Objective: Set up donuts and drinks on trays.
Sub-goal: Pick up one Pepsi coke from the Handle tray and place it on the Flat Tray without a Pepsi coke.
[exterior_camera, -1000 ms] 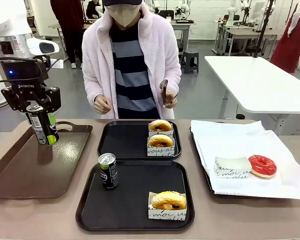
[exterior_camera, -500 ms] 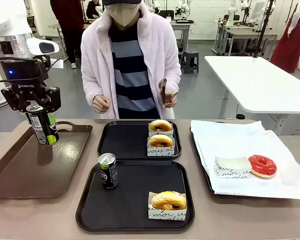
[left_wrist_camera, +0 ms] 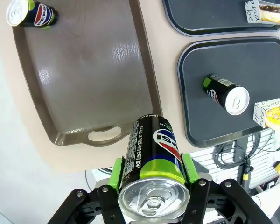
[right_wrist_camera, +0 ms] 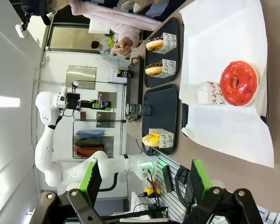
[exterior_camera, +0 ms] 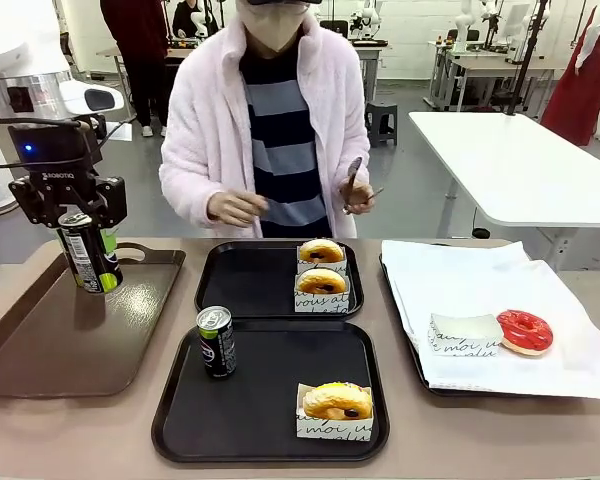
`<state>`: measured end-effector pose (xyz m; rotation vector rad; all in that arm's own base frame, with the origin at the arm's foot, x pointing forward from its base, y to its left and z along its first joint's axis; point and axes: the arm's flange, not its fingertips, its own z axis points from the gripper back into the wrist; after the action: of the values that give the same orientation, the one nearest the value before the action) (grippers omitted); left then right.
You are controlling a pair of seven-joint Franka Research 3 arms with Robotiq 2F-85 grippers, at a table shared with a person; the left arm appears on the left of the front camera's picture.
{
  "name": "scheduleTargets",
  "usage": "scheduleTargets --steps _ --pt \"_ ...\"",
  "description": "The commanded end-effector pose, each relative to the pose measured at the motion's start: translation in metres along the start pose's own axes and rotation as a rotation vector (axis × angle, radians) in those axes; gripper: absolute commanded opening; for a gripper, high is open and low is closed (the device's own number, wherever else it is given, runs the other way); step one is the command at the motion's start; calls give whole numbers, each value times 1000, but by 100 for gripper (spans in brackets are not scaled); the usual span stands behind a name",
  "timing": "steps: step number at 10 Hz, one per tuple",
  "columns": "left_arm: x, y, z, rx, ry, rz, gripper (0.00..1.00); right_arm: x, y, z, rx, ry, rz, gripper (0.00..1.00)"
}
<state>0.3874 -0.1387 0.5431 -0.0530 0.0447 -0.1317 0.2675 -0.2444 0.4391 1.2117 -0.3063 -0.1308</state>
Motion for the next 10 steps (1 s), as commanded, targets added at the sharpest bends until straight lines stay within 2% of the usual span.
scheduleTargets --steps 1,8,10 --pt "5 -4 5 -10 -27 -17 58 1 0 0 14 -3 8 100" --pt "28 -22 -5 -7 -19 -22 58 1 0 0 14 -3 8 100" --pt "32 -30 -9 -12 -53 -22 58 1 0 0 14 -3 8 100"
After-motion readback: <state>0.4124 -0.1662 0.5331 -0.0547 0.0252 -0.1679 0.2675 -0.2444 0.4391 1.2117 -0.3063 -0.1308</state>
